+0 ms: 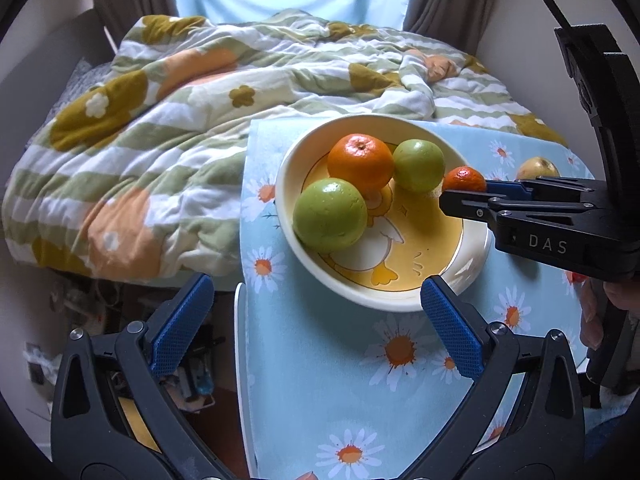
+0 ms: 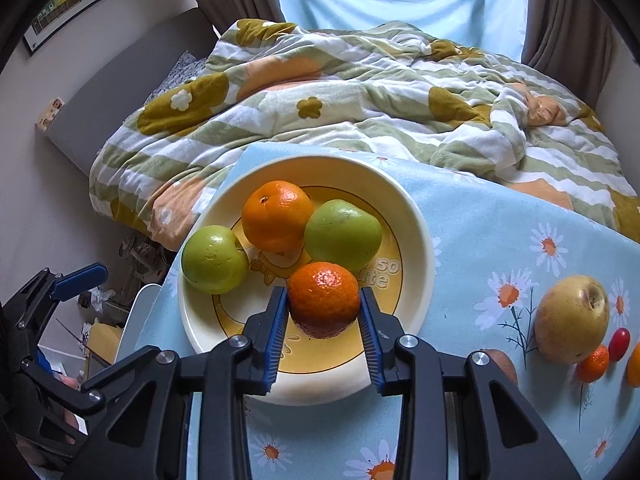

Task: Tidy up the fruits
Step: 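Lower the tangerine into the duck bowl and open the right tool, then withdraw both open tools from the bowl back over the remaining fruit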

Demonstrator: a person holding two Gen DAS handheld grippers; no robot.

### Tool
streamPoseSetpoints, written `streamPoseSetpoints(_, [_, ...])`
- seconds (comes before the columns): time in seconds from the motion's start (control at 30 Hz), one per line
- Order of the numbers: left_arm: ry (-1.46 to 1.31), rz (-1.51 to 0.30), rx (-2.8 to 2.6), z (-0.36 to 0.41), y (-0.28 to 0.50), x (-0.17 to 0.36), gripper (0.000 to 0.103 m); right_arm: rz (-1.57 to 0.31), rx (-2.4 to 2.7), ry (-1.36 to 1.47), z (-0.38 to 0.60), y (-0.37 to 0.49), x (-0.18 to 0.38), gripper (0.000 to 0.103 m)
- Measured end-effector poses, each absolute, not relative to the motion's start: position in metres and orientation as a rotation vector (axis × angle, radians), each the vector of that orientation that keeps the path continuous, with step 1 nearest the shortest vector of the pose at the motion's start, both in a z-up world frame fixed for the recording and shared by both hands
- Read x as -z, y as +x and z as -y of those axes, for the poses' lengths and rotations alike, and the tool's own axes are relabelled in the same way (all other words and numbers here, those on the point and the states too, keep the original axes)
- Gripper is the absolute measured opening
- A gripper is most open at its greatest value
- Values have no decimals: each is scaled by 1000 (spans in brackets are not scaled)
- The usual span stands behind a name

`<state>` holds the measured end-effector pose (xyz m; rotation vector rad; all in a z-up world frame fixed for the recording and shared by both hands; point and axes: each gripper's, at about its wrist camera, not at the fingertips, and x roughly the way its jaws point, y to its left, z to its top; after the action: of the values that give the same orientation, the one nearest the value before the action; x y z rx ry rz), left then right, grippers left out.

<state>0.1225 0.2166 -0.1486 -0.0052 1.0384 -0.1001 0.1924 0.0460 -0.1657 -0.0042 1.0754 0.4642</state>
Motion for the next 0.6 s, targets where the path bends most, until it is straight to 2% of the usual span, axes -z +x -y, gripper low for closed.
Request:
streamPoseSetpoints(0.33, [-35, -1082, 80, -211, 113, 165, 103, -1086, -484, -73, -48, 193, 181, 32])
streamPoseSetpoints(0.37, [-35, -1083, 80, -211, 112, 165, 103, -1077, -489, -70, -48, 193, 180, 37])
streamPoseSetpoints(0.4, [-36, -1084, 79, -210, 111, 164, 103, -1065, -495, -67, -47, 192, 177, 55])
streamPoseSetpoints(0.43, [-36, -1083, 80, -210, 110, 163, 103, -1049, -500, -64, -46, 190, 174, 65])
streamPoseSetpoints(0.47, [-36, -1082, 83, -209, 111, 163, 103, -1032, -502, -63, -44, 188, 171, 85])
streamPoseSetpoints(0.5, [-36, -1082, 85, -209, 109, 163, 103, -1014, -500, -61, -43, 187, 168, 90])
streamPoseSetpoints(0.6, [-27, -1082, 86, -208, 104, 160, 103, -989, -493, -46, -39, 185, 163, 92])
